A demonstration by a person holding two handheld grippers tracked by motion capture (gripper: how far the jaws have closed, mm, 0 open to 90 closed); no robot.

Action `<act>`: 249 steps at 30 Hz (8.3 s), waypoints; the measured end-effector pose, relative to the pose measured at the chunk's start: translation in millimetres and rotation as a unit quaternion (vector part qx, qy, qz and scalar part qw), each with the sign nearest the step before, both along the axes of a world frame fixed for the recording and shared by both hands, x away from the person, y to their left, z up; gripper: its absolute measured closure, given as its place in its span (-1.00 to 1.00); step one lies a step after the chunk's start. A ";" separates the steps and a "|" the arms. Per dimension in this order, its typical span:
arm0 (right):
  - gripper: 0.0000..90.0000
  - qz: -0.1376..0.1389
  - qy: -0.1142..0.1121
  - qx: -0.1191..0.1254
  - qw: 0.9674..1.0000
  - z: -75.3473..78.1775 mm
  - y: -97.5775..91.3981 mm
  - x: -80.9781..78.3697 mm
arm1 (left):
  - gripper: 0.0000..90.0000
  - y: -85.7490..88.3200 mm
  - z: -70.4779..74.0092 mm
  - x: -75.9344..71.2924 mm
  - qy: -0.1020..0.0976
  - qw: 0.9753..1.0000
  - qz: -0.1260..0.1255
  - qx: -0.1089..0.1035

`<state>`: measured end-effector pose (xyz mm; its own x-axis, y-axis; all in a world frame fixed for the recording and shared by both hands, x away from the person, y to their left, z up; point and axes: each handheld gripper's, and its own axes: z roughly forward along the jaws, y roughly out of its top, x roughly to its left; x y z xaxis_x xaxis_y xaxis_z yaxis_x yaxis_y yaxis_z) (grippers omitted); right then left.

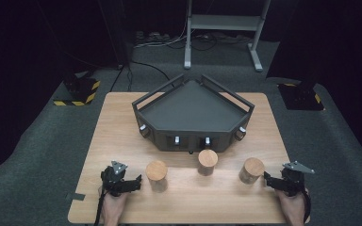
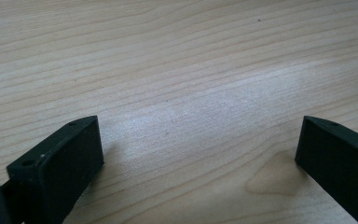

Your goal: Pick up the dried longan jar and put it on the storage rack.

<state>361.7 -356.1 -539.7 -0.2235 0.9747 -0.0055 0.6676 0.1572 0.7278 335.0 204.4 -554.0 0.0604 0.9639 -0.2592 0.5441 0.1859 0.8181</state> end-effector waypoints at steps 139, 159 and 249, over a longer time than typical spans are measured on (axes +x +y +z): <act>-0.76 -0.005 -0.001 -0.001 1.000 0.0 0.7 1.5 | -0.42 -87.2 144.2 11.0 -0.083 0.981 -0.156 -0.084; -0.76 -0.005 -0.001 -0.001 1.000 0.0 0.7 1.6 | -0.41 -85.4 185.8 51.9 -0.086 0.980 -0.156 -0.085; -0.77 -0.004 -0.001 -0.002 1.000 0.0 0.6 1.7 | -0.41 -105.6 161.8 154.3 -0.093 0.990 -0.080 -0.071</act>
<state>363.4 -355.5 -539.7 -0.2158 0.9764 -0.0098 0.6668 0.1547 0.7290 489.2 98.8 -392.2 0.2681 0.8928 -0.3620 0.4177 0.2309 0.8788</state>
